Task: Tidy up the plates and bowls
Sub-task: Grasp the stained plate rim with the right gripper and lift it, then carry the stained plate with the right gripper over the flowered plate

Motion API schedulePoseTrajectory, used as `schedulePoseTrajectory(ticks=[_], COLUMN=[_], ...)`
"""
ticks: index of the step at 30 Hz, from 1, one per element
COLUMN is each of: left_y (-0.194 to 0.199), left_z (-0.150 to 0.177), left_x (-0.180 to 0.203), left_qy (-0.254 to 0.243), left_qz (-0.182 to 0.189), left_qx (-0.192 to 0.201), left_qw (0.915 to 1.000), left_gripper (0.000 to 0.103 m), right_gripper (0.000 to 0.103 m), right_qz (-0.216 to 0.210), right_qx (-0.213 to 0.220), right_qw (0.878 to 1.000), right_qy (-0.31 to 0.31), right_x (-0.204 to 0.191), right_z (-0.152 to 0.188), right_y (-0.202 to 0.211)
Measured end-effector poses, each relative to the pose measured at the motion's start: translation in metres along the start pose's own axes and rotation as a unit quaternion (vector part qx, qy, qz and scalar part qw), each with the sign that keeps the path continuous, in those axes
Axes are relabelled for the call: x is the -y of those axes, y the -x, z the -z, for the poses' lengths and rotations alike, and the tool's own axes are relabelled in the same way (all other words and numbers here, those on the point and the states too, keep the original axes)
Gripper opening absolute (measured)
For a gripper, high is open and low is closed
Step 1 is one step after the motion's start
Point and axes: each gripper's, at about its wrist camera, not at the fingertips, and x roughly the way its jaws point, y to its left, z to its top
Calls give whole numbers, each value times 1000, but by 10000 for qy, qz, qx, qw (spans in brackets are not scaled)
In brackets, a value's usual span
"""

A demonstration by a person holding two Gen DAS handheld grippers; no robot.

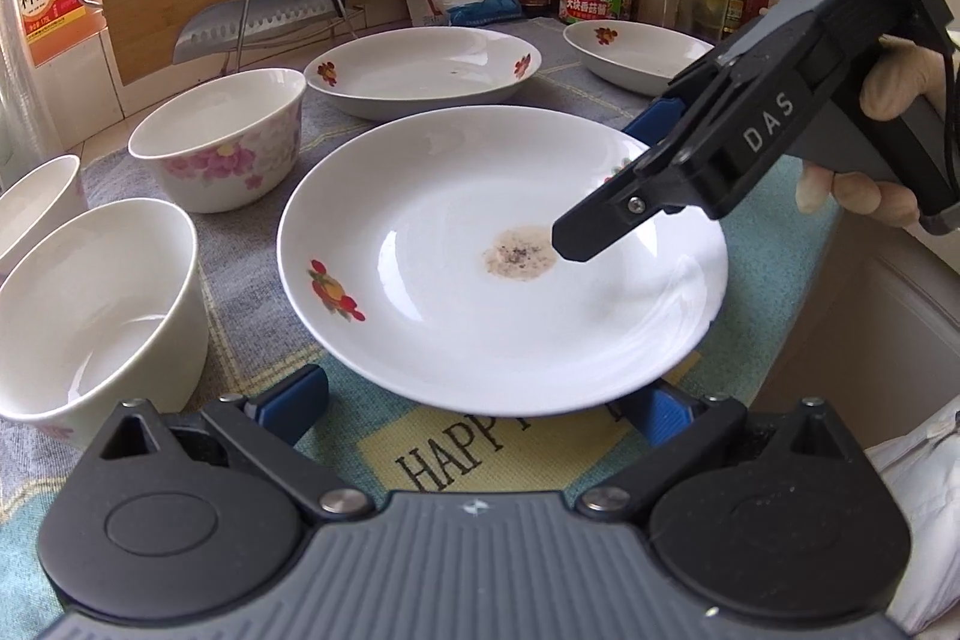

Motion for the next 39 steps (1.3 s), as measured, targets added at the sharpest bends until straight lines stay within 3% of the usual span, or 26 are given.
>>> schedulePoseTrajectory(ticks=[11, 29, 39], left_y=[-3, -2, -2], left_z=[-1, -2, -1], left_x=[-10, -12, -12], left_qy=[-348, -303, -308], left_qz=[551, 603, 595], left_qx=[192, 209, 237], left_qw=[9977, 9975, 9975], left_gripper=[102, 100, 100], right_gripper=[103, 103, 103], right_qz=[-413, -921, -1355], right_qx=[-180, -700, -968], right_qw=[9987, 9930, 9837], right_qy=[221, -244, -681], right_x=[9, 25, 34], right_z=[-22, -48, -59], right_y=[-2, -19, -22])
